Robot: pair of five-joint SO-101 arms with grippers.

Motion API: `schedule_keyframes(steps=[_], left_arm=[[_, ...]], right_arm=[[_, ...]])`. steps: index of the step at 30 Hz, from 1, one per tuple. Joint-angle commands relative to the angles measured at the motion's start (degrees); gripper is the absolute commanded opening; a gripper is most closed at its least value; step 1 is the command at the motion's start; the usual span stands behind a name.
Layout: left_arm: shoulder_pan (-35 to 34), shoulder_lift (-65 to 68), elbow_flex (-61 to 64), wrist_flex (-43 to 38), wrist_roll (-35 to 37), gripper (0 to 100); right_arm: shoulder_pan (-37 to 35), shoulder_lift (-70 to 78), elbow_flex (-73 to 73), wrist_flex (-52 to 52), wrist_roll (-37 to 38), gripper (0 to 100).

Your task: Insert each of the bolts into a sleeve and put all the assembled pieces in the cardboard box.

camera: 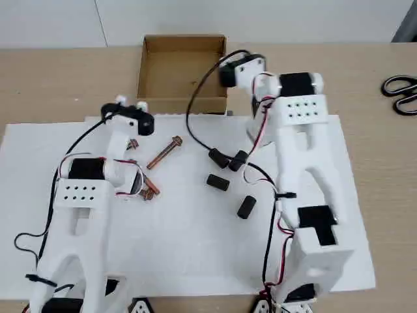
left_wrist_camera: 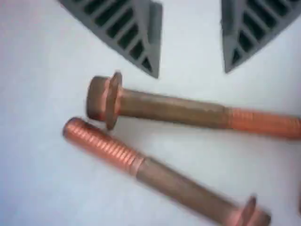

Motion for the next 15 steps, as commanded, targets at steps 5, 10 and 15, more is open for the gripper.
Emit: schedule_keyframes(steps=[5,10,15], left_arm=[[2.99,13.10,-17.19,4.75,-4.75,9],[3.08,29.01,-32.92,8.97,-7.82,12],[5.01,40.70,-48.04,16.35,-9.32,12]], right_arm=[[8.22,-6.81,8.35,0.48,-2.73,0.4],[12.35,-9.01,12.75,0.40,-3.60,0.6],[14.99,-10.33,14.42,0.40,-3.78,0.6]])
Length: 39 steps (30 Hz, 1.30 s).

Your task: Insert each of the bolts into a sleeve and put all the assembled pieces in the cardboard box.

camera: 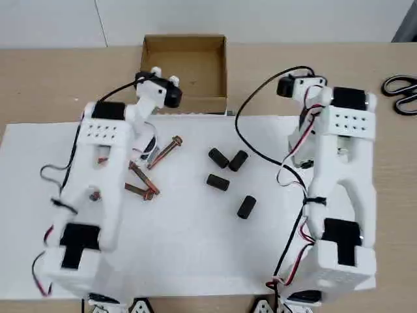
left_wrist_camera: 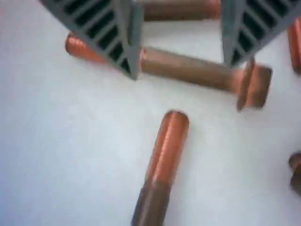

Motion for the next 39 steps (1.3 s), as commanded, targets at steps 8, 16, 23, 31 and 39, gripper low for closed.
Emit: schedule_keyframes(steps=[8,16,23,31,39], left_arm=[[5.27,15.82,-21.58,6.51,-0.97,12],[5.10,24.35,-30.37,6.33,-1.05,12],[5.27,31.47,-37.23,6.51,-0.97,12],[7.30,37.10,-38.73,5.89,-0.97,11],[7.82,38.42,-38.64,4.92,-0.97,0]], right_arm=[[1.45,-3.74,1.85,-0.04,-0.62,0.7],[1.45,-3.74,4.75,-0.66,-0.70,0.7],[1.36,-3.74,4.75,-0.66,-0.70,0.7],[1.36,-3.74,4.75,-0.66,-0.62,0.8],[1.27,-3.91,4.48,-0.66,-0.35,0.8]])
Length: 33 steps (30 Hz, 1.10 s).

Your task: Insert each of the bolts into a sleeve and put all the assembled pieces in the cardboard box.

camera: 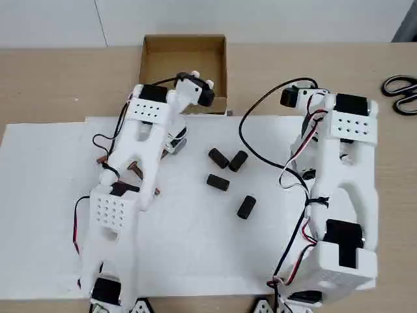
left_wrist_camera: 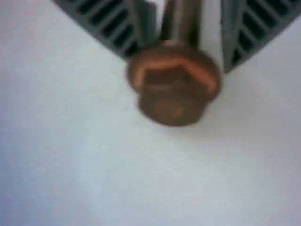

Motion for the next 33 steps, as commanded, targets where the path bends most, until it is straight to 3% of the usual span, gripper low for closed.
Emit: schedule_keyframes(steps=[1,8,12,16,25,29,33], left_arm=[[0.53,0.18,-0.84,-0.88,0.18,0],[1.14,-0.53,-7.78,6.59,1.67,1],[1.05,-4.57,-16.84,8.88,7.21,1],[1.67,-15.12,-16.04,8.88,13.54,1],[3.87,-41.67,3.56,8.62,15.74,0],[4.22,-53.36,17.36,7.65,22.15,0],[3.87,-64.44,33.98,-0.79,28.04,0]], right_arm=[[0.22,-3.56,-0.62,-0.48,-0.26,0.8],[-2.59,-8.57,-0.53,0.13,-0.53,0.6],[-6.99,-19.91,-0.26,0.13,-0.53,0.4],[-10.24,-29.14,1.85,0.13,-0.53,0.4],[-10.86,-49.36,19.43,-0.48,-0.70,0.3],[-10.86,-60.26,29.89,-3.38,-11.52,0.3],[-10.95,-72.48,40.53,-12.53,-21.45,0.3]])
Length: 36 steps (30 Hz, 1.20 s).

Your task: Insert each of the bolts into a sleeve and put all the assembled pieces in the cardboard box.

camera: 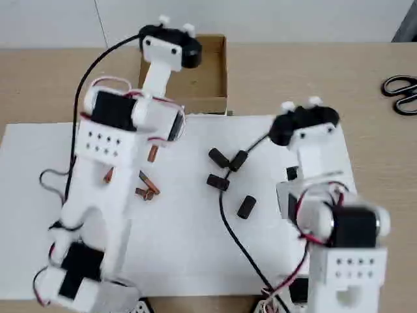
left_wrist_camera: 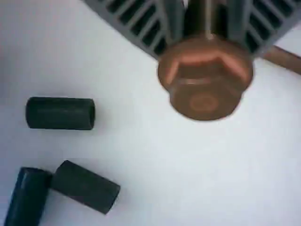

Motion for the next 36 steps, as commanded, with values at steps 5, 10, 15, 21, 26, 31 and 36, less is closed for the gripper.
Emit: schedule_keyframes(steps=[5,10,15,21,26,31,36], left_arm=[[0.53,-23.47,33.71,-22.77,14.24,0],[0.09,-39.56,56.22,-44.48,20.66,0],[0.09,-55.56,72.40,-57.67,26.55,1],[0.53,-70.24,82.15,-60.57,31.38,1],[0.53,-79.21,86.02,-60.57,34.29,1],[3.08,-86.15,87.69,-60.40,37.27,1],[6.77,-90.55,87.69,-60.22,37.36,1]], right_arm=[[-5.23,-21.67,20.31,-16.13,-6.24,0.3],[-15.60,-31.43,32.79,-23.69,-6.24,0.3],[-22.29,-37.58,40.97,-30.81,-6.24,0.3],[-28.44,-40.92,45.80,-32.48,-6.42,0.3],[-33.19,-41.36,48.18,-34.68,-11.52,0.3],[-39.43,-41.36,52.13,-40.22,-11.52,0.3],[-41.10,-41.36,56.00,-45.32,-8.00,0.3]])
